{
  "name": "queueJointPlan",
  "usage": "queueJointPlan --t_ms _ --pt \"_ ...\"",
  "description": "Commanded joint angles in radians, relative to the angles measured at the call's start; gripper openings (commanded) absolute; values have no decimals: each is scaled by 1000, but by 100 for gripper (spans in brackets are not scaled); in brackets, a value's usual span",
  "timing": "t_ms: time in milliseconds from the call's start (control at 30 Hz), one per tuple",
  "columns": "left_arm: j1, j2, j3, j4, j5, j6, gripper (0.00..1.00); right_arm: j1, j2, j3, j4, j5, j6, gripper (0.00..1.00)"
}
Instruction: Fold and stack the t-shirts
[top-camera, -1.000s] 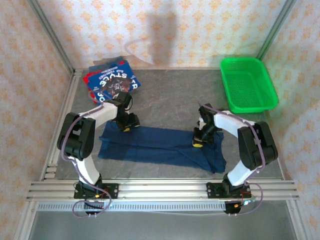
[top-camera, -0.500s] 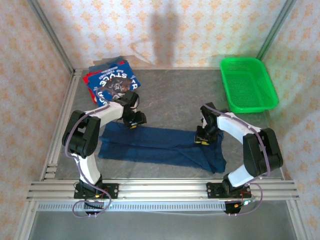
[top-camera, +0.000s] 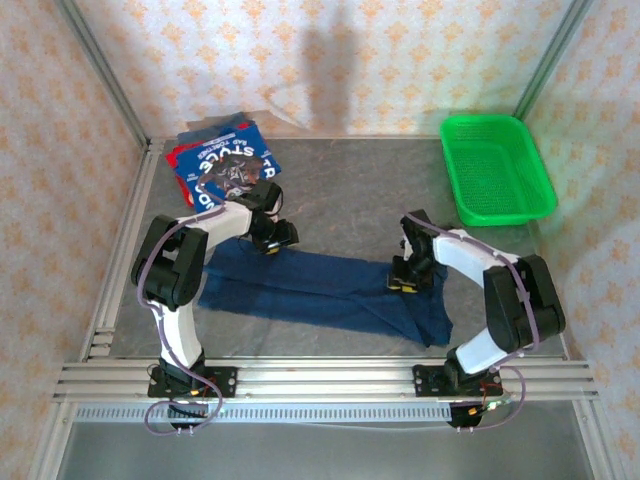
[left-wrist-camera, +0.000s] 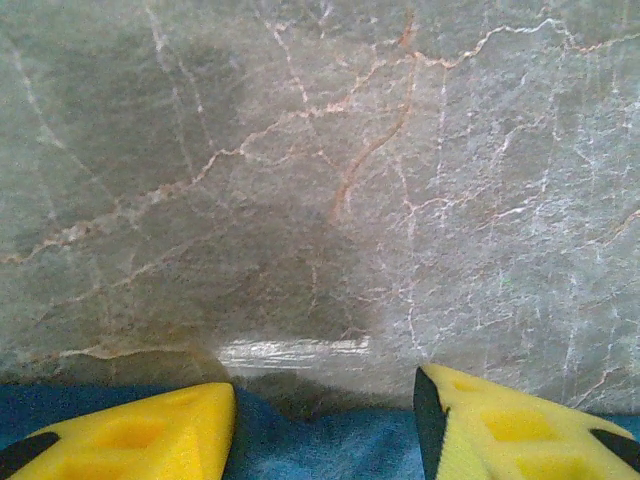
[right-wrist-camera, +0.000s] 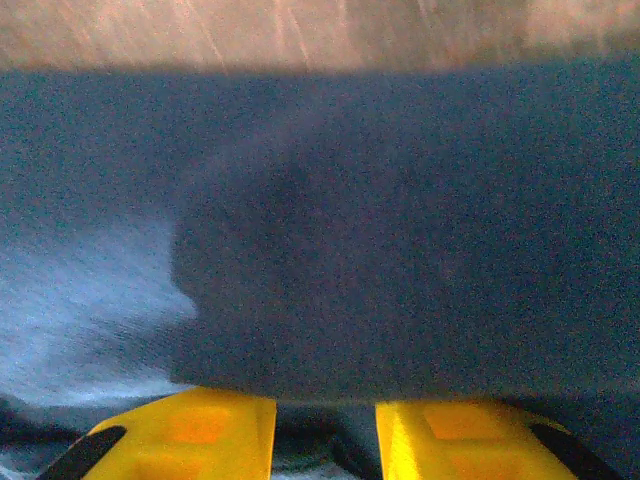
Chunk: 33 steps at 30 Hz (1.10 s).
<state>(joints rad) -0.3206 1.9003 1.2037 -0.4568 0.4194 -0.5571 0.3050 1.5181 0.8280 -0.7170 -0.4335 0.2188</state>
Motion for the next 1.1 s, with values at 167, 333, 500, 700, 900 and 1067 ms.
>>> queueJointPlan --t_ms 167,333,500,700,900,1067 --pt "3 56 -24 -9 -49 -16 52 4 -21 -20 13 -8 -15 33" --pt "3 40 -48 -8 -62 -18 52 4 -49 -51 39 -34 3 33" --pt "3 36 -53 -5 -66 -18 52 7 -74 -61 37 -56 17 33" --pt "3 36 -53 -1 -65 -18 52 21 -63 -70 40 -60 26 32" --pt "4 32 -59 1 -68 -15 52 25 -68 -71 48 -59 27 13" --pt "4 29 -69 2 -73 -10 52 27 -108 -55 55 -100 35 0"
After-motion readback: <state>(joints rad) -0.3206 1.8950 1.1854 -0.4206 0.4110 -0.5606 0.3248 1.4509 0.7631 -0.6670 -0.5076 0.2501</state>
